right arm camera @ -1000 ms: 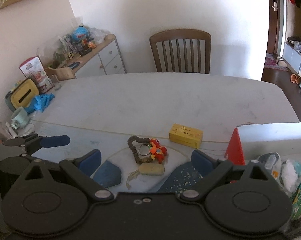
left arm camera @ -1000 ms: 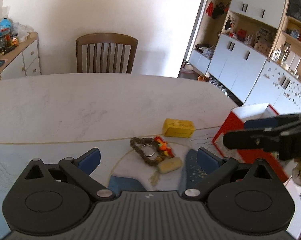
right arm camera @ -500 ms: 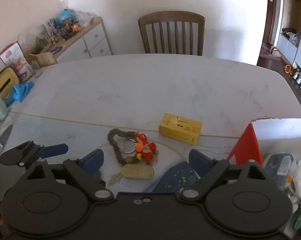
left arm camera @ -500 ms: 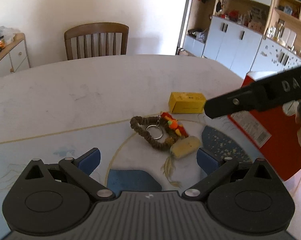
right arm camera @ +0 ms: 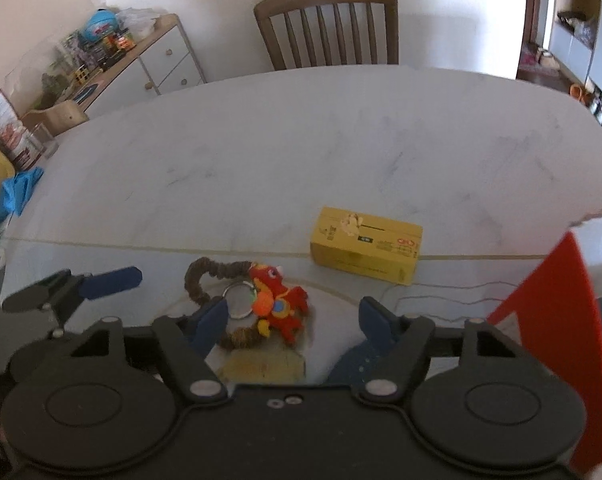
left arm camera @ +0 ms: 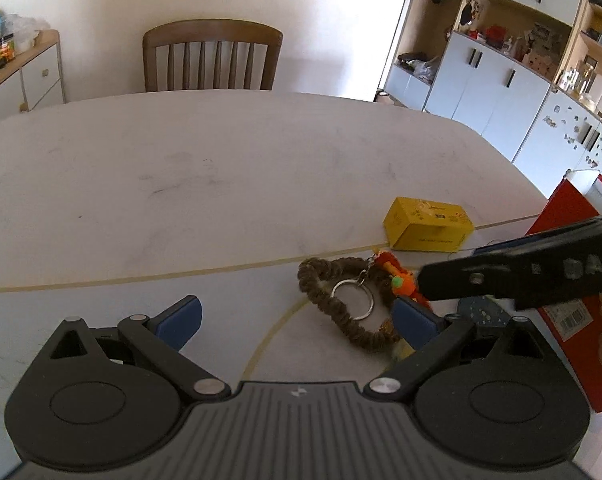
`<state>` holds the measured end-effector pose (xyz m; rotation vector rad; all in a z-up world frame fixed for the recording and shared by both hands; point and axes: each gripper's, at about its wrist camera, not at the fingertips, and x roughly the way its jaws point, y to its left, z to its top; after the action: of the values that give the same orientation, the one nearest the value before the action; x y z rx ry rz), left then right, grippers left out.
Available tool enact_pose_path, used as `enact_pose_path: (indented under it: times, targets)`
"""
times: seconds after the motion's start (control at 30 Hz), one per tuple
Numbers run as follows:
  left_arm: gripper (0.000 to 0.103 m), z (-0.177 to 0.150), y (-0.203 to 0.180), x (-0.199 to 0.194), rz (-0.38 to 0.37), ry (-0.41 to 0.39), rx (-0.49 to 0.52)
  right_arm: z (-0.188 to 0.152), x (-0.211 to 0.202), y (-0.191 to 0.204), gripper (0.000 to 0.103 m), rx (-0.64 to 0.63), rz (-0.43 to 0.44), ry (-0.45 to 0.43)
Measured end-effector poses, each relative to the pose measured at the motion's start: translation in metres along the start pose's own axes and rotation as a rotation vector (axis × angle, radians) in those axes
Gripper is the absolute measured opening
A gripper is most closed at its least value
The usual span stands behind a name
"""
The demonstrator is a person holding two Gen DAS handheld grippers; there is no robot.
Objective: Organize objects
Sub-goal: 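Grasp the brown beaded keychain with left tool while right tool grasps the red plush dragon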
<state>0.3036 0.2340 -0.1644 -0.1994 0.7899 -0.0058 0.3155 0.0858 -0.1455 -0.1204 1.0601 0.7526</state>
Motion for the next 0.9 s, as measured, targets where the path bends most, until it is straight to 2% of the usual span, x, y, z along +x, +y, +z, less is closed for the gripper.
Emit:
enact_pose_path:
  times: [0.07, 0.13, 0.3, 0.37, 0.43, 0.5, 0.6, 0.67, 0.8, 0.9]
  targets:
    - [0.098, 0.002, 0.0, 0.003, -0.007, -0.005, -0.004, 0.003, 0.005, -0.002, 0.067, 0.021, 0.004, 0.006]
    - [0.087, 0.004, 0.0, 0.007, -0.017, 0.006, -0.008, 0.006, 0.01, -0.003, 0.063, 0.04, 0.02, 0.017]
    - [0.07, 0.004, -0.003, 0.009, -0.017, 0.001, -0.001, 0.008, 0.016, -0.005, 0.059, 0.083, 0.046, 0.031]
    - [0.06, 0.005, -0.003, 0.008, -0.029, -0.001, -0.003, 0.009, 0.018, -0.006, 0.057, 0.094, 0.062, 0.043]
    - [0.044, 0.005, -0.002, 0.008, -0.038, 0.001, -0.007, 0.009, 0.022, -0.003, 0.055, 0.082, 0.054, 0.06]
    - [0.036, 0.004, -0.003, 0.008, -0.045, 0.004, -0.008, 0.008, 0.024, 0.0, 0.05, 0.072, 0.06, 0.074]
    - [0.032, 0.004, -0.003, 0.006, -0.054, -0.004, -0.012, 0.007, 0.024, 0.0, 0.046, 0.079, 0.053, 0.069]
    - [0.024, 0.004, -0.003, 0.004, -0.06, -0.008, -0.016, 0.008, 0.024, -0.003, 0.038, 0.09, 0.051, 0.072]
    - [0.014, 0.004, -0.002, 0.005, -0.05, 0.002, -0.028, 0.007, 0.024, -0.001, 0.034, 0.087, 0.042, 0.062]
    - [0.011, 0.003, -0.002, 0.002, -0.049, 0.002, -0.033, 0.006, 0.019, 0.003, 0.026, 0.063, 0.04, 0.039]
